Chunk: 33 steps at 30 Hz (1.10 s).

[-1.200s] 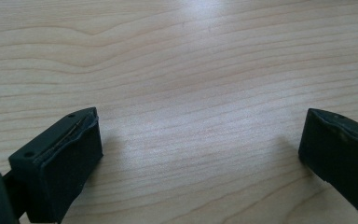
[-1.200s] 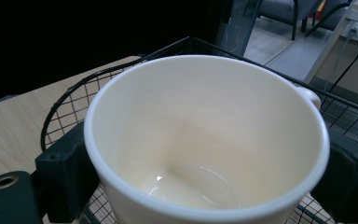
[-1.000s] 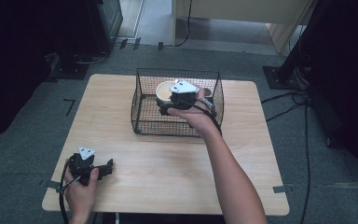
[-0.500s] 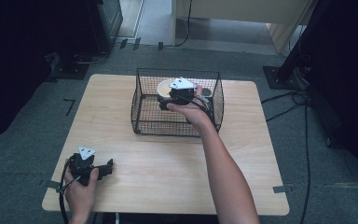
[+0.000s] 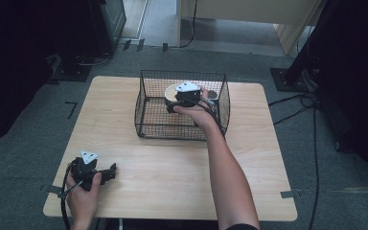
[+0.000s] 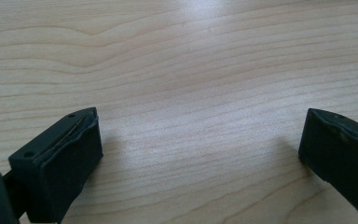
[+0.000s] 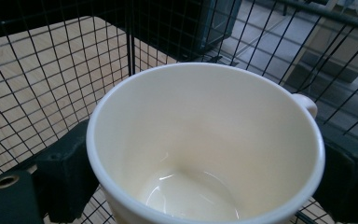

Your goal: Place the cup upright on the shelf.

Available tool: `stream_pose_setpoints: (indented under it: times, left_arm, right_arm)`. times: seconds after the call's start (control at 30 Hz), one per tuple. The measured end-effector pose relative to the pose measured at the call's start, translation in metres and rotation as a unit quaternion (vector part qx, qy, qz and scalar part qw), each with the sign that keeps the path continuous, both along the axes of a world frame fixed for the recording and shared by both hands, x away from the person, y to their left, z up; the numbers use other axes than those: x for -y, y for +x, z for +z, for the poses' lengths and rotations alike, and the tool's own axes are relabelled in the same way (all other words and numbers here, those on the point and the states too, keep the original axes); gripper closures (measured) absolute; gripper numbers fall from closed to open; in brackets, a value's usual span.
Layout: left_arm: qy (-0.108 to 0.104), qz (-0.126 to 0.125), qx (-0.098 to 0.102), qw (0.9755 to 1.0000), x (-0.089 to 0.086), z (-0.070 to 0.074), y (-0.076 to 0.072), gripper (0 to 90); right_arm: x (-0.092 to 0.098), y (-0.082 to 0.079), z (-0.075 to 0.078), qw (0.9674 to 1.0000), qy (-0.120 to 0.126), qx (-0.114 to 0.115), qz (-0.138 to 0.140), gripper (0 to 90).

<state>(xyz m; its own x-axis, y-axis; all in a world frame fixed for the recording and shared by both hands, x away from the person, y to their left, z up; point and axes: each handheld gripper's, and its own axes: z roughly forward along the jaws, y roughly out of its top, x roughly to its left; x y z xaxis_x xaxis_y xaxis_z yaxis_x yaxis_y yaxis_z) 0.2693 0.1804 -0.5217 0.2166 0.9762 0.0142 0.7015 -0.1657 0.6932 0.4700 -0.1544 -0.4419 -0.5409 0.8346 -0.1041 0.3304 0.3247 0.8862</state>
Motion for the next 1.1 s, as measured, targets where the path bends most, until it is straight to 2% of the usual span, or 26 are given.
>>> stream_pose_setpoints:
  times: [0.17,0.3,0.43,0.53,0.63,0.83,1.03,1.1]
  left_arm:
    - [0.0,0.0,0.0,1.0,0.0,0.0,0.0,0.0]
    - [0.001,-0.001,-0.001,1.0,0.0,0.0,0.0,0.0]
    - [0.001,-0.001,-0.001,1.0,0.0,0.0,0.0,0.0]
    - [0.001,-0.001,-0.001,1.0,0.0,0.0,0.0,0.0]
    - [0.001,-0.001,-0.001,1.0,0.0,0.0,0.0,0.0]
    - [0.001,-0.001,-0.001,1.0,0.0,0.0,0.0,0.0]
    - [0.001,-0.001,-0.001,1.0,0.0,0.0,0.0,0.0]
    - [0.001,-0.001,-0.001,1.0,0.0,0.0,0.0,0.0]
  right_arm:
    - [0.0,0.004,-0.01,0.9997,-0.004,-0.022,0.005,9.0]
    - [0.0,0.005,-0.015,0.9992,-0.017,-0.029,0.021,9.1]
    - [0.002,0.009,-0.019,0.9984,-0.025,-0.05,0.009,9.1]
    - [0.005,0.011,-0.019,0.9982,-0.009,-0.059,0.001,9.1]
    - [0.006,0.012,-0.019,0.9979,-0.007,-0.064,0.002,9.0]
    - [0.011,0.012,-0.017,0.9953,0.012,-0.094,-0.018,8.3]
    - [0.018,0.011,-0.013,0.9958,0.015,-0.09,-0.006,0.0]
    - [0.02,0.01,-0.012,0.9963,0.015,-0.085,-0.002,0.0]
